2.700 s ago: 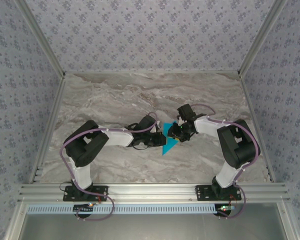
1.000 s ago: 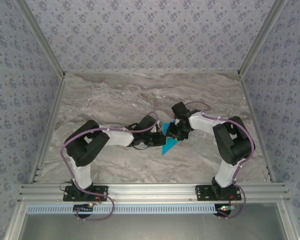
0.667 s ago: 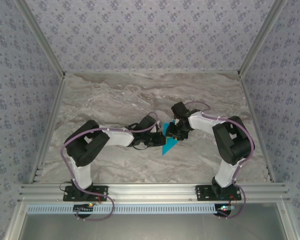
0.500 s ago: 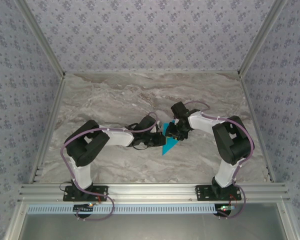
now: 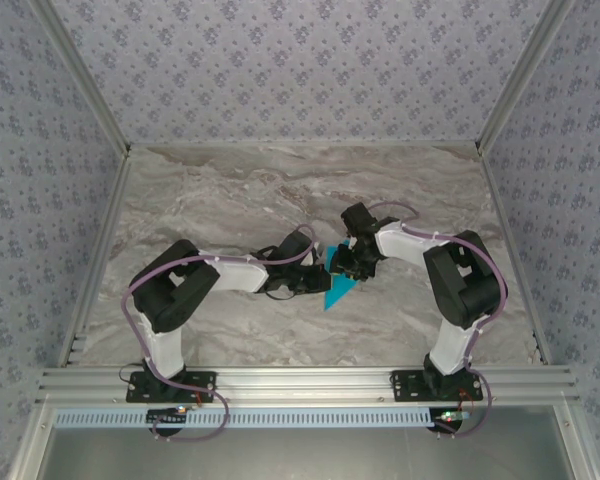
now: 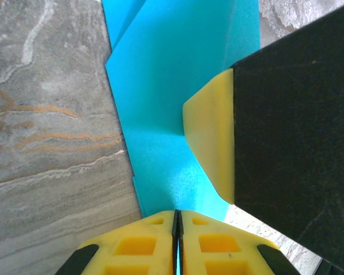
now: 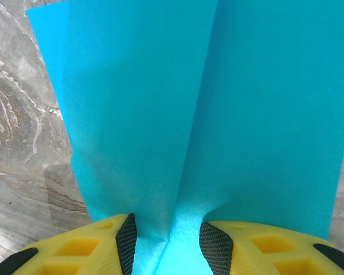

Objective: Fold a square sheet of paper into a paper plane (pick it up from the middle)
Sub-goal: Fourth fold the wing at the center of the table.

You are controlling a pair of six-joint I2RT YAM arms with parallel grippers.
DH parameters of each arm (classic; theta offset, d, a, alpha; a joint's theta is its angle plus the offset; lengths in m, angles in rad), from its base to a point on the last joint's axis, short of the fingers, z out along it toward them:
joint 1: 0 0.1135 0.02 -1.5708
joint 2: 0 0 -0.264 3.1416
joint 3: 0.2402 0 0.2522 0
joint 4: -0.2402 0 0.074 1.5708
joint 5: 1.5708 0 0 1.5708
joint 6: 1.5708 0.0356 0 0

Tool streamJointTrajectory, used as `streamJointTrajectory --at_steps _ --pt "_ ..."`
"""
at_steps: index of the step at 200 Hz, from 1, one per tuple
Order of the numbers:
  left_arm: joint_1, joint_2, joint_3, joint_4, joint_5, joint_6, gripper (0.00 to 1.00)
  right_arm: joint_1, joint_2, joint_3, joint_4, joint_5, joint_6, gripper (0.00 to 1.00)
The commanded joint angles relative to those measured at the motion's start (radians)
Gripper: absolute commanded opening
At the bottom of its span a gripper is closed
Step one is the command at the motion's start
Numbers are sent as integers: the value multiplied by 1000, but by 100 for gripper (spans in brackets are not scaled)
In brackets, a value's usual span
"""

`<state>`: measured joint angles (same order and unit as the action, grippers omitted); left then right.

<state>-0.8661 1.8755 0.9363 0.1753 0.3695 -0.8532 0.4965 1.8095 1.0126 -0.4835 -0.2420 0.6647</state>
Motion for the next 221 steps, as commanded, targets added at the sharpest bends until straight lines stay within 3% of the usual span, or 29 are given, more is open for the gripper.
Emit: streamJointTrajectory --at_steps 1,88,190,201,221 --pt "-3 21 22 -35 -14 25 12 17 214 -103 0 134 -8 46" --pt "-3 37 33 -130 -22 38 9 17 159 -92 -22 100 -2 46" --pt "-7 77 70 -224 -26 75 0 -78 -261 -73 22 -88 -80 47" --pt "-7 79 72 -229 -26 79 0 -78 -270 -89 41 -102 -111 42" --pt "-8 82 79 -240 -26 86 0 -78 -251 -118 95 -157 -146 23"
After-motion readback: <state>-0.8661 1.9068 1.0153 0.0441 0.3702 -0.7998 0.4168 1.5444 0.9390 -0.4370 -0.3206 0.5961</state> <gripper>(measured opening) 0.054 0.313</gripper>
